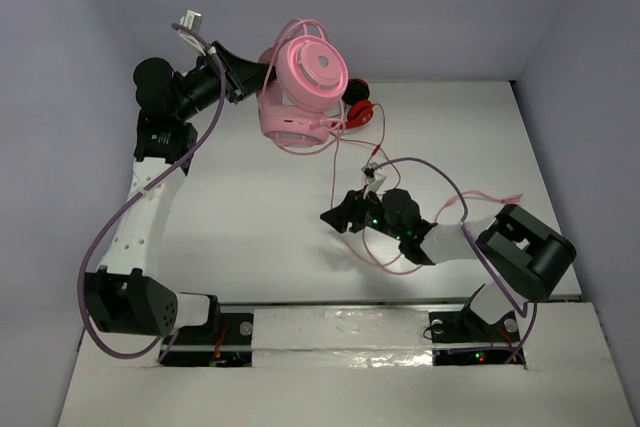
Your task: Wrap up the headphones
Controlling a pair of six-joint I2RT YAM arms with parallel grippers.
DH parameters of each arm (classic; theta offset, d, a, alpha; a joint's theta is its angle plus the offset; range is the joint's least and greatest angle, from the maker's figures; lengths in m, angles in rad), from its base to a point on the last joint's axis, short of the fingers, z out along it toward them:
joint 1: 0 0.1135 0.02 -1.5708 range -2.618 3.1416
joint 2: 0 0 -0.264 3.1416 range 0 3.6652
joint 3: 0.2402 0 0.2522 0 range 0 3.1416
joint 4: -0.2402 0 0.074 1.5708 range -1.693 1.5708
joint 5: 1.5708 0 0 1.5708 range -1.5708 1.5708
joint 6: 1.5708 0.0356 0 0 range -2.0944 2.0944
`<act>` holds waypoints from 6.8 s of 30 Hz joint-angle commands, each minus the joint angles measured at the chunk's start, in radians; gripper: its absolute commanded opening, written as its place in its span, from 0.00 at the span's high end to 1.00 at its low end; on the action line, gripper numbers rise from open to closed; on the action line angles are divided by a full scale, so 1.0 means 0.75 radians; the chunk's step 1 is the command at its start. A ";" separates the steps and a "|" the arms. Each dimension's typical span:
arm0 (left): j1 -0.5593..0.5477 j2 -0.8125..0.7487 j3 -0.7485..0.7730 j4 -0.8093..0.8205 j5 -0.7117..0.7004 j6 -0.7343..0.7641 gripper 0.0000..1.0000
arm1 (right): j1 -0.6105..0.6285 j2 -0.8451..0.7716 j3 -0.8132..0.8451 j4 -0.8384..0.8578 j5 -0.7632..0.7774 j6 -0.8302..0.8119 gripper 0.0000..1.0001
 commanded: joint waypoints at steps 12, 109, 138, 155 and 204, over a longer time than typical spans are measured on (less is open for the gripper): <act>0.011 0.013 0.059 0.097 -0.108 -0.086 1.00 | 0.090 0.009 0.014 -0.069 0.051 0.033 0.90; -0.285 -0.189 -0.407 -0.453 -0.020 0.908 1.00 | 0.262 -0.631 0.843 -1.733 0.957 -0.423 1.00; -0.083 -0.243 -0.240 0.146 0.127 0.049 1.00 | 0.062 -0.404 0.133 -0.363 0.248 -0.149 0.60; 0.017 -0.202 -0.056 0.059 0.054 0.033 1.00 | 0.013 -0.201 0.113 -0.199 0.133 -0.117 0.53; -0.559 -0.056 -0.162 -0.808 -1.464 1.148 1.00 | 0.655 -0.408 1.221 -2.025 0.802 -0.413 1.00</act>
